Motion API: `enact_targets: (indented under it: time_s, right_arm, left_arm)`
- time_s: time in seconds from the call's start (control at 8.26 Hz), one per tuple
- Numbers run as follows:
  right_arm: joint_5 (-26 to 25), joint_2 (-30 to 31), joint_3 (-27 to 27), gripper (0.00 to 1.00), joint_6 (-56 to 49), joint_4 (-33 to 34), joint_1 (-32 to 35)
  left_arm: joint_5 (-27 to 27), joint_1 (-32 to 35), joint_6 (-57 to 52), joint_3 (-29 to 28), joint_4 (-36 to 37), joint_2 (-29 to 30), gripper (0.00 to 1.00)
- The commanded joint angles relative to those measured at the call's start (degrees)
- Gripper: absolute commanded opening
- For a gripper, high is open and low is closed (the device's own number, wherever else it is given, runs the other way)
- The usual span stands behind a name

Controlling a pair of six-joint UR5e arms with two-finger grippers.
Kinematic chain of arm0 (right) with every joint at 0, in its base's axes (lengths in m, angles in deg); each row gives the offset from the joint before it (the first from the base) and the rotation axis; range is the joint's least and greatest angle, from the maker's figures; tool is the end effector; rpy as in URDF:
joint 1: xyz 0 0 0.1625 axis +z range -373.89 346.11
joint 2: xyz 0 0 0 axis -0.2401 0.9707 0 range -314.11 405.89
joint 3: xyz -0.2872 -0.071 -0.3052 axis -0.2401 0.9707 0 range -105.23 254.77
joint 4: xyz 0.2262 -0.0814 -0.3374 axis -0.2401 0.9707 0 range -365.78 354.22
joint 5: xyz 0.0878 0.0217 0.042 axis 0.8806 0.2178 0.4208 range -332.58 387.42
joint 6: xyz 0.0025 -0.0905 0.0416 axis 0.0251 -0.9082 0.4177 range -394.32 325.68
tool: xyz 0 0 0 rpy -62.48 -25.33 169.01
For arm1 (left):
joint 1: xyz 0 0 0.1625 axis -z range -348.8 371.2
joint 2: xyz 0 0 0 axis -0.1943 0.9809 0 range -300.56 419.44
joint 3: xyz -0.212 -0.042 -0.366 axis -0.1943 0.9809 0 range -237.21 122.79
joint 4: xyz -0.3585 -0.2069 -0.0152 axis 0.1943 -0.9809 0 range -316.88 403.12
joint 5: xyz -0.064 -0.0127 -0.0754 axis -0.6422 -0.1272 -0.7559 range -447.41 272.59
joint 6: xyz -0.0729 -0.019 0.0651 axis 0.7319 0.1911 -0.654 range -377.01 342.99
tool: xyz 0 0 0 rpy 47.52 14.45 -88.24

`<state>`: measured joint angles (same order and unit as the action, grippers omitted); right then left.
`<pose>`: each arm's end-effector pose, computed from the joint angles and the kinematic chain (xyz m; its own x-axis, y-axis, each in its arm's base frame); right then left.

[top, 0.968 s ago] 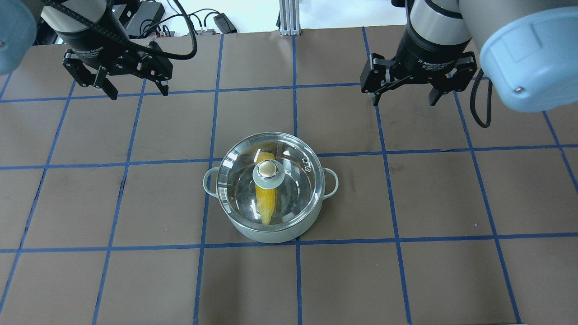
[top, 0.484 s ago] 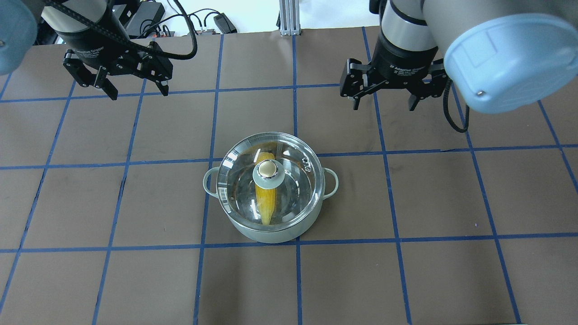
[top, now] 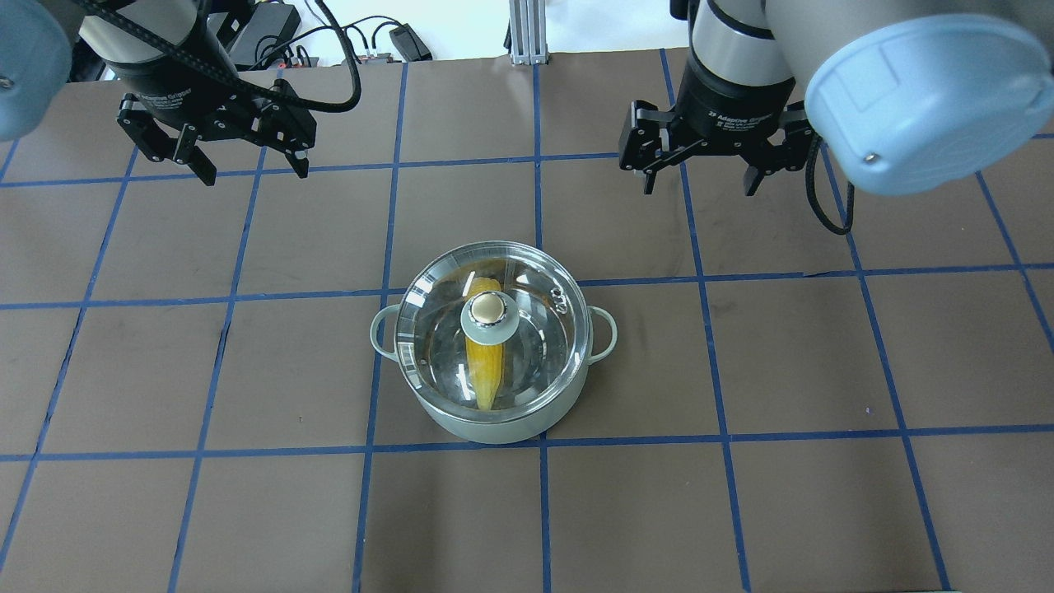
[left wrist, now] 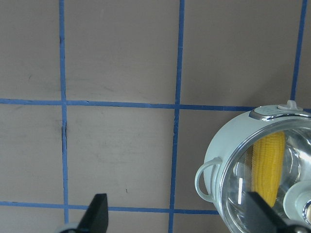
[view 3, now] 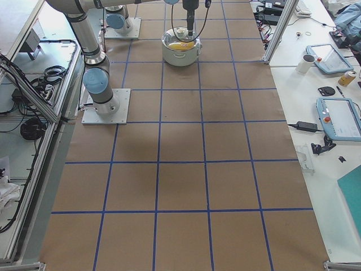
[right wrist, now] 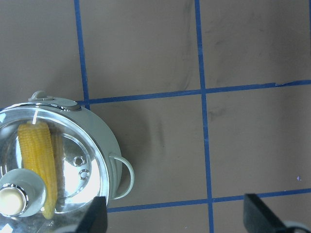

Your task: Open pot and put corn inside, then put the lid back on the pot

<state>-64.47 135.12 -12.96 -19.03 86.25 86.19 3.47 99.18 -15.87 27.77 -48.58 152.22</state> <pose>0.2162 -0.4729 0.5045 -0.9956 0.0922 0.0155 0.0910 0.9935 -0.0679 -0.1136 -0.5175 0.5037 -0.9983 -0.0555 -0.0151 -0.0553 0.9984 -0.0097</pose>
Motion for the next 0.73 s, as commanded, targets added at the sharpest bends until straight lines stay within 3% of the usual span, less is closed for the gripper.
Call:
enact_targets:
  time_s: [0.0, 0.61]
  right_arm:
    - [2.23, 0.77, 0.37, 1.00, -1.22, -0.62, -3.84]
    - [2.06, 1.39, 0.28, 1.00, -1.31, -1.59, -3.84]
  left_arm:
    - [0.00, 0.00, 0.00, 0.36, 0.12, -0.14, 1.00]
    - [0.00, 0.00, -0.17, 0.44, -0.05, -0.15, 1.00]
